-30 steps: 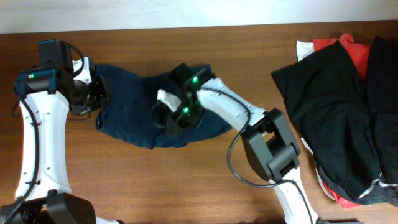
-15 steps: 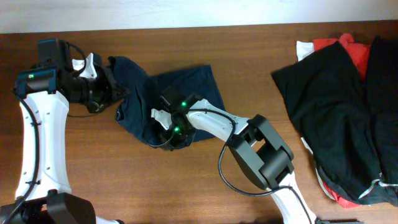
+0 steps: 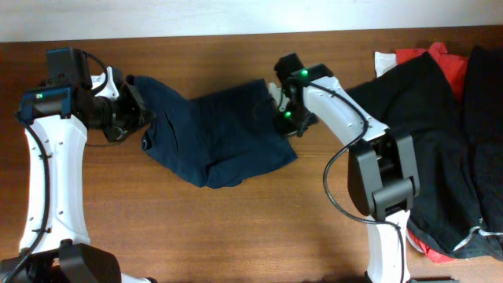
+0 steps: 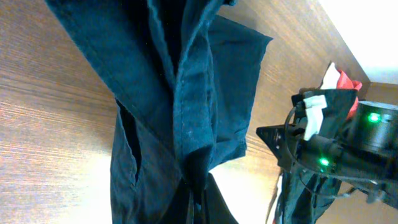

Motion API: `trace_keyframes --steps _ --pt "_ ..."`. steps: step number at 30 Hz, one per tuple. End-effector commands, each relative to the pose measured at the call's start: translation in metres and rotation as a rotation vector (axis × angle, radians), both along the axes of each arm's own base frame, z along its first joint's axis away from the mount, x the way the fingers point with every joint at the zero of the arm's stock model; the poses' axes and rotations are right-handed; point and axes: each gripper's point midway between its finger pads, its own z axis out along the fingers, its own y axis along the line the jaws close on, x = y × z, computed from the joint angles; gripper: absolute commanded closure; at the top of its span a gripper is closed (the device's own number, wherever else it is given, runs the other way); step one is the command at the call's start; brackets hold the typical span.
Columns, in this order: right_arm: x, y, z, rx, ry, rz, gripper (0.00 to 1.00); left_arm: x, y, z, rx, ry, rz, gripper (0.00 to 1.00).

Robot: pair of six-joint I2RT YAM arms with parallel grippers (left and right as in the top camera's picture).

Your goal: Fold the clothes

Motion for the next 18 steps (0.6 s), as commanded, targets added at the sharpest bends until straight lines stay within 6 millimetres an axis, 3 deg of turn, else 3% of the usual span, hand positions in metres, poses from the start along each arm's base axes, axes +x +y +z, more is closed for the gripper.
trace_keyframes --steps 1,6,12,15,18 --pt "-0.007 -0.019 -0.024 -0.036 0.021 -0.021 0.93 0.007 -0.001 0.015 -0.011 -0.044 0.029 1.00" --pt "-0.025 -0.004 -0.042 0.003 0.059 0.002 0.93 0.026 -0.031 0.025 0.001 -0.151 -0.053 1.00" --pt "-0.038 0.015 -0.039 0.105 0.120 0.003 0.93 0.041 -0.069 0.008 0.005 -0.131 -0.085 1.00" --pt "-0.039 0.015 -0.039 0.103 0.125 -0.010 0.93 0.050 -0.110 0.007 -0.018 -0.169 -0.149 1.00" --pt "-0.041 0.014 -0.039 0.100 0.133 -0.011 0.93 0.052 -0.148 -0.014 -0.041 -0.127 -0.195 0.99"
